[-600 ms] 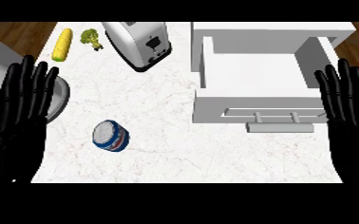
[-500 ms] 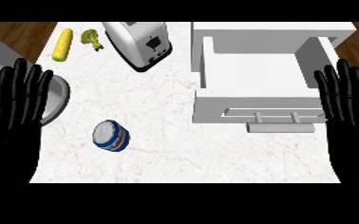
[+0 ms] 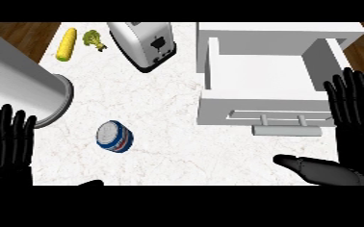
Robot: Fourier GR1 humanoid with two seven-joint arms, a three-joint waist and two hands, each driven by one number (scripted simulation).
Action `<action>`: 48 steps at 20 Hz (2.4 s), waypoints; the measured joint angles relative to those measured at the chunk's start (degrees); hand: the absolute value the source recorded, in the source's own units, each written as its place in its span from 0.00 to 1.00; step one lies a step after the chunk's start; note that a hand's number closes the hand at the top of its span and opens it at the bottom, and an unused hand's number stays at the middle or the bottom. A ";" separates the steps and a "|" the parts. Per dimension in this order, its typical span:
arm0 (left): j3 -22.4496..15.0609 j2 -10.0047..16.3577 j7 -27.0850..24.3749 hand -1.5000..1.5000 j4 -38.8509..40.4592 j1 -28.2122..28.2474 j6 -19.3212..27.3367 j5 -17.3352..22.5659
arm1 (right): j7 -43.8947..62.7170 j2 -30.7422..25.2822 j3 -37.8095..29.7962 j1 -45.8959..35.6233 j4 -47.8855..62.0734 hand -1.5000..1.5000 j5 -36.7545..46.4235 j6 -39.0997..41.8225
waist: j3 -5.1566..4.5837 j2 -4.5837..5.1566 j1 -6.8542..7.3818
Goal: Pick up the can, place it into the drawer and close the drawer
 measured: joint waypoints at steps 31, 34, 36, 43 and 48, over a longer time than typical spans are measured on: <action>-11.16 -0.71 -4.88 0.00 19.13 0.26 18.30 -2.43 | 2.88 -0.96 -7.12 5.31 -4.99 0.00 -4.88 4.91 | -0.03 -0.03 -0.92; -10.06 -0.72 -10.33 0.00 24.39 0.19 18.95 0.97 | 2.78 -0.85 -7.72 6.09 -5.65 0.00 -5.16 5.49 | -0.03 -0.02 -0.91; -10.38 -0.72 -13.16 0.00 26.53 0.92 20.00 2.67 | 3.68 -0.45 -7.59 6.23 -6.92 0.00 -4.68 5.14 | -0.03 -0.02 -0.87; -7.75 -0.72 -21.24 0.00 35.44 -0.51 20.44 9.38 | 3.86 -0.38 -9.19 6.30 -6.77 0.00 -5.38 6.41 | -0.02 0.00 -0.86; -4.47 -0.46 -25.72 0.00 42.41 -3.01 18.55 13.46 | 5.92 -0.74 -10.63 5.25 -7.68 0.00 -6.29 6.64 | -0.03 0.00 -0.88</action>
